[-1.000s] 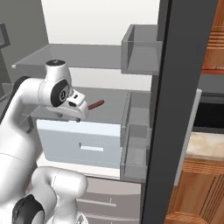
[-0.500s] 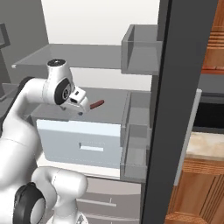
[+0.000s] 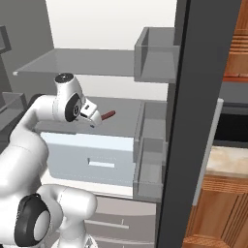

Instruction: Retrieve the sausage and cheese from the fridge and place them on the cutting board on the counter.

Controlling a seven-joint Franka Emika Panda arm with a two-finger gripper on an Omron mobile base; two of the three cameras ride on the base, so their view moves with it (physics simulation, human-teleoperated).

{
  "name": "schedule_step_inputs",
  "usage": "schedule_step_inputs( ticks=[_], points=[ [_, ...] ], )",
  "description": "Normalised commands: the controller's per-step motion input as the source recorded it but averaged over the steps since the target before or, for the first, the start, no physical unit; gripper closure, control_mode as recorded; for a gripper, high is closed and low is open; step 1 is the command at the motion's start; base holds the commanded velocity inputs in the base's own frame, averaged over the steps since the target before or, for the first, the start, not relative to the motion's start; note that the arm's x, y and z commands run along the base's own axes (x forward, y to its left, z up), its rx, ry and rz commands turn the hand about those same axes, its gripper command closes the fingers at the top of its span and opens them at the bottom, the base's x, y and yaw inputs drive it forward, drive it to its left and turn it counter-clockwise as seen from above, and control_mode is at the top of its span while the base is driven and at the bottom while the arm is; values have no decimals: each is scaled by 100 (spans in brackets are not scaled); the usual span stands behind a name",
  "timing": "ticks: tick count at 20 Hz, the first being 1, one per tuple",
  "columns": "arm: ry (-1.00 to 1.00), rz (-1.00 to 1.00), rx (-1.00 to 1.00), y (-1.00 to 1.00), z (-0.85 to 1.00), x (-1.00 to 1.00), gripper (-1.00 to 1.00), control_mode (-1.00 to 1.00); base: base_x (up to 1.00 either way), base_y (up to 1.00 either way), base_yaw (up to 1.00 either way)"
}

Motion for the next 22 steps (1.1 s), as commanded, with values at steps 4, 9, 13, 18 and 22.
schedule_step_inputs(
  ticks=[4,9,13,18,22],
  points=[
    [-1,-9,0,0,-13,32,-100,-100,0,0,0],
    [-2,-8,0,7,-7,24,-100,-100,0,0,0],
    [-2,-4,0,12,-4,20,-100,-100,0,0,0],
    [-1,-3,0,4,-5,12,-100,-100,0,0,0],
    [0,-2,0,6,-23,19,-100,-100,0,0,0]
  ],
)
